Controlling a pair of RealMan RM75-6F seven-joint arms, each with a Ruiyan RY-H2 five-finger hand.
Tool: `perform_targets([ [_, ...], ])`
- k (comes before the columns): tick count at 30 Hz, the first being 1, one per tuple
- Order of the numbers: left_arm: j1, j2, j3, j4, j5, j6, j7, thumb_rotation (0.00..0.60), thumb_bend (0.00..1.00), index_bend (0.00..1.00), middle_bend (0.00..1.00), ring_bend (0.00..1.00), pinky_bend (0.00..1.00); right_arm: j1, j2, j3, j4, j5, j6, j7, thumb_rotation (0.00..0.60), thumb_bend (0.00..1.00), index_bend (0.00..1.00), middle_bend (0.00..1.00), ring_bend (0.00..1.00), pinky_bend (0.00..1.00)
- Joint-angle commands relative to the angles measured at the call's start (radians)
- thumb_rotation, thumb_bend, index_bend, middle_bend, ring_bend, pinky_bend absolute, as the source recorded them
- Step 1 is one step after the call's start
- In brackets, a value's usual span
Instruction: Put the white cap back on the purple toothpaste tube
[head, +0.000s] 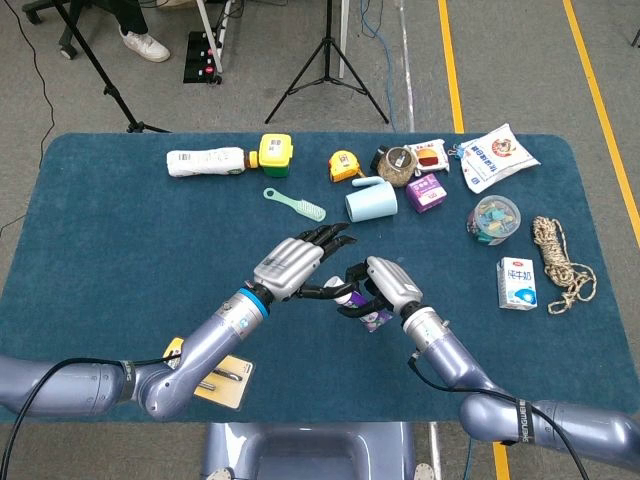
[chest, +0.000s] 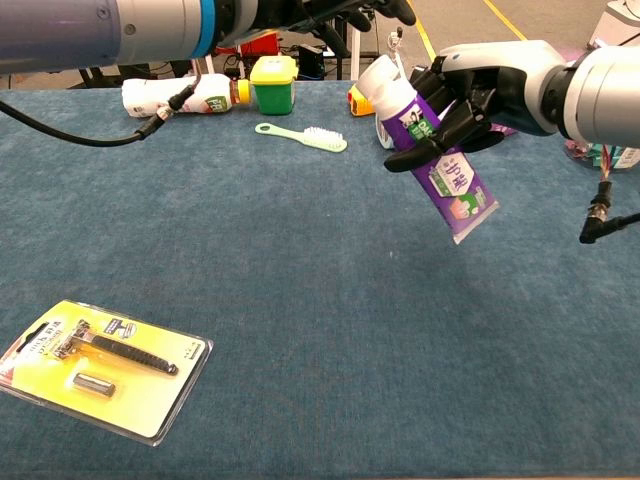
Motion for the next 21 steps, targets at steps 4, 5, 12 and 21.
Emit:
perform_targets([
  [4, -0.007, -0.041, -0.014, 0.015, 0.001, 0.015, -0.017, 0.000, 0.06, 0.07, 0.00, 0.00, 0.11, 0.011, 0.001, 0.023, 0.003, 0.017, -0.016, 0.036, 0.600, 0.26, 0.86, 0.92, 1.00, 0.98],
  [5, -0.008, -0.048, -0.018, 0.018, -0.001, 0.015, -0.021, 0.000, 0.06, 0.07, 0.00, 0.00, 0.10, 0.014, 0.001, 0.027, 0.005, 0.020, -0.017, 0.040, 0.600, 0.26, 0.86, 0.92, 1.00, 0.98],
  [12, -0.015, -0.071, -0.026, 0.030, -0.005, 0.022, -0.022, 0.000, 0.06, 0.07, 0.00, 0.00, 0.10, 0.027, 0.004, 0.038, 0.014, 0.044, -0.025, 0.053, 0.600, 0.26, 0.86, 0.92, 1.00, 0.98],
  [21, -0.020, -0.110, -0.032, 0.051, 0.002, 0.052, -0.011, 0.000, 0.06, 0.06, 0.00, 0.00, 0.09, 0.038, 0.016, 0.052, 0.015, 0.085, -0.049, 0.091, 0.600, 0.26, 0.86, 0.92, 1.00, 0.98],
])
